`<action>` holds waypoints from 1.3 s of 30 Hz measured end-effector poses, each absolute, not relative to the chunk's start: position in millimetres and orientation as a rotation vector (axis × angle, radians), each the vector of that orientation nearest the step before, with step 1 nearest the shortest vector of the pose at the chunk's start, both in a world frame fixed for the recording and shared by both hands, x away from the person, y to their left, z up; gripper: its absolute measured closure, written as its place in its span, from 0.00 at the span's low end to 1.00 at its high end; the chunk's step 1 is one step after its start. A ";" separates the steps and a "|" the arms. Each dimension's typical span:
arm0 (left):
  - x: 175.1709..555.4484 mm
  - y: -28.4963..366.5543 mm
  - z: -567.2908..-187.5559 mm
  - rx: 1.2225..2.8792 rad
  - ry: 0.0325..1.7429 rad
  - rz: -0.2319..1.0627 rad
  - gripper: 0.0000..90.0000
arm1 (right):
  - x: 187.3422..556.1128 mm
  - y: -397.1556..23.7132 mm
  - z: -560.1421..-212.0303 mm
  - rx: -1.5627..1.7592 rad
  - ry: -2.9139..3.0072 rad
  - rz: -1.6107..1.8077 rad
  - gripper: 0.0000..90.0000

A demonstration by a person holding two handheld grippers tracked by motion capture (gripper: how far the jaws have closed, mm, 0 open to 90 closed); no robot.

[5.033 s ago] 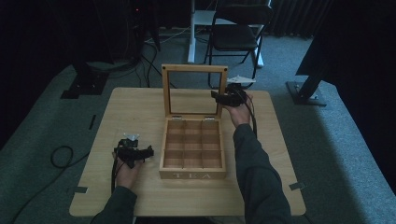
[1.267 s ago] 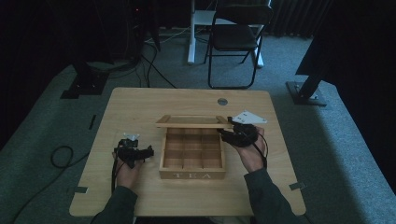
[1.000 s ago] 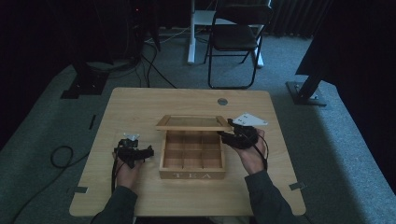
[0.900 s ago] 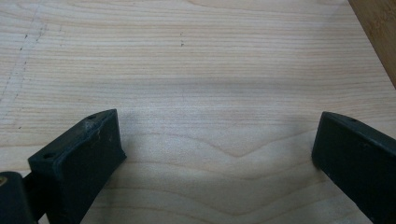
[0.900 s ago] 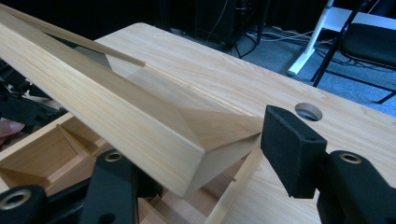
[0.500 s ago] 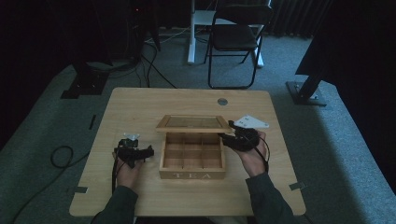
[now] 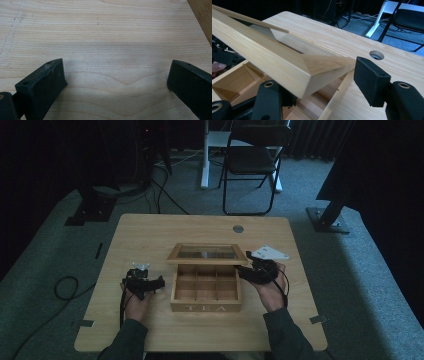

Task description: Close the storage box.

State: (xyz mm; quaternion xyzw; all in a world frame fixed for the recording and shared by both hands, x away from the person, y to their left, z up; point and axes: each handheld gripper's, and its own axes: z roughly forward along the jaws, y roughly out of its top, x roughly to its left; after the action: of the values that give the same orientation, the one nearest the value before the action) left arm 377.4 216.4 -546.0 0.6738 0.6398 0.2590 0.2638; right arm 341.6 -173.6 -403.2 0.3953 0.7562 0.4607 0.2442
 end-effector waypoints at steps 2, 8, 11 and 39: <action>377.4 216.4 -546.1 1.822 1.730 0.700 0.02 | 341.1 -174.0 -404.5 1.085 2.064 1.262 0.44; 377.5 216.4 -546.1 1.821 1.729 0.701 0.02 | 339.8 -174.0 -406.5 1.094 2.059 1.268 0.43; 377.5 216.4 -546.1 1.821 1.729 0.701 0.02 | 338.5 -174.0 -408.3 1.094 2.061 1.266 0.43; 377.4 216.4 -546.1 1.823 1.730 0.701 0.02 | 319.8 -178.8 -423.4 1.090 2.100 1.274 0.46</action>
State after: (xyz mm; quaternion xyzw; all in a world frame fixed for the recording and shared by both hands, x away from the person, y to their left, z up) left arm 377.4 216.4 -546.1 0.6740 0.6398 0.2591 0.2632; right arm 319.8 -178.8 -423.4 0.3951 0.7615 0.4618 0.2252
